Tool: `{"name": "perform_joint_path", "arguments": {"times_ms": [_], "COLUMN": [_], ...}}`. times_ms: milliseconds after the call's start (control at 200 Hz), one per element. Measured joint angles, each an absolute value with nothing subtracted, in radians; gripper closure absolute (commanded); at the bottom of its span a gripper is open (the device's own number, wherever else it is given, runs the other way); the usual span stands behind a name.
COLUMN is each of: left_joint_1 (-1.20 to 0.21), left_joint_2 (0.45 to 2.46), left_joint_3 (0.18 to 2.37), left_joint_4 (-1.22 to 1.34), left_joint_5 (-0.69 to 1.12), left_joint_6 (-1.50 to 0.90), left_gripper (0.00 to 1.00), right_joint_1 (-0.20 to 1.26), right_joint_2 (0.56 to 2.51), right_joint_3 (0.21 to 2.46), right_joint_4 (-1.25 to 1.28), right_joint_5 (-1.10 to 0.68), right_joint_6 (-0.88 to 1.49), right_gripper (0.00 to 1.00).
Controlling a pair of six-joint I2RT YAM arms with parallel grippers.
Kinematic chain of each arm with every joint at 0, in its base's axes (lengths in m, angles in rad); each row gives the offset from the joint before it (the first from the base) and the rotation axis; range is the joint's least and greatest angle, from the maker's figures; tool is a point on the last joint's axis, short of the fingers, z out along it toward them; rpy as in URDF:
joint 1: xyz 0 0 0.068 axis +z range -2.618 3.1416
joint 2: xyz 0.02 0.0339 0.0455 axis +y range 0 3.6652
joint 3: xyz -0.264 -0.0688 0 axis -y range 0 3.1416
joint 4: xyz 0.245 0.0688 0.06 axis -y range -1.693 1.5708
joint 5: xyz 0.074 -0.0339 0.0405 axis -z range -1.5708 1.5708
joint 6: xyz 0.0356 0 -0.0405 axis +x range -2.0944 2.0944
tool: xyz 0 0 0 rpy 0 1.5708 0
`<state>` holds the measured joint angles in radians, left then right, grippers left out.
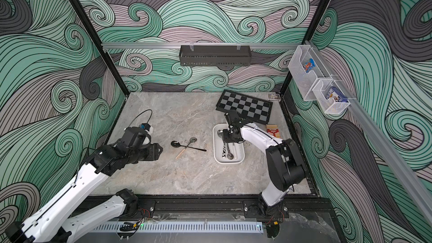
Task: Put the spoon into the storage box
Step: Place the spoon in the storage box, then pick up the spoon from the center of the board.
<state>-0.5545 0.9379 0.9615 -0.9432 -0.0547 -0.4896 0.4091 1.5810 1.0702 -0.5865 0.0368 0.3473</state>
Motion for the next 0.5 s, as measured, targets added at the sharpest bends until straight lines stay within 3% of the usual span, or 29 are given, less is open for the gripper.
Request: {"name": "perform_joint_path", "arguments": {"times_ms": [265, 500], "left_joint_1": [-0.666, -0.705], "left_joint_2": [1.412, 1.729], "left_joint_3": [1.077, 1.263], "left_joint_4": [-0.817, -0.736], "left_joint_5": [0.023, 0.009], "left_joint_6": [-0.500, -0.474], "left_gripper": [0.53, 0.57], "right_joint_1": [0.414, 0.415], "right_joint_2": [1.242, 1.164], "right_joint_3": [0.885, 0.781], "right_joint_4": [-0.516, -0.500], "right_joint_5": [0.020, 0.021], "right_joint_6": [0.349, 0.358], "right_gripper": [0.70, 0.69]}}
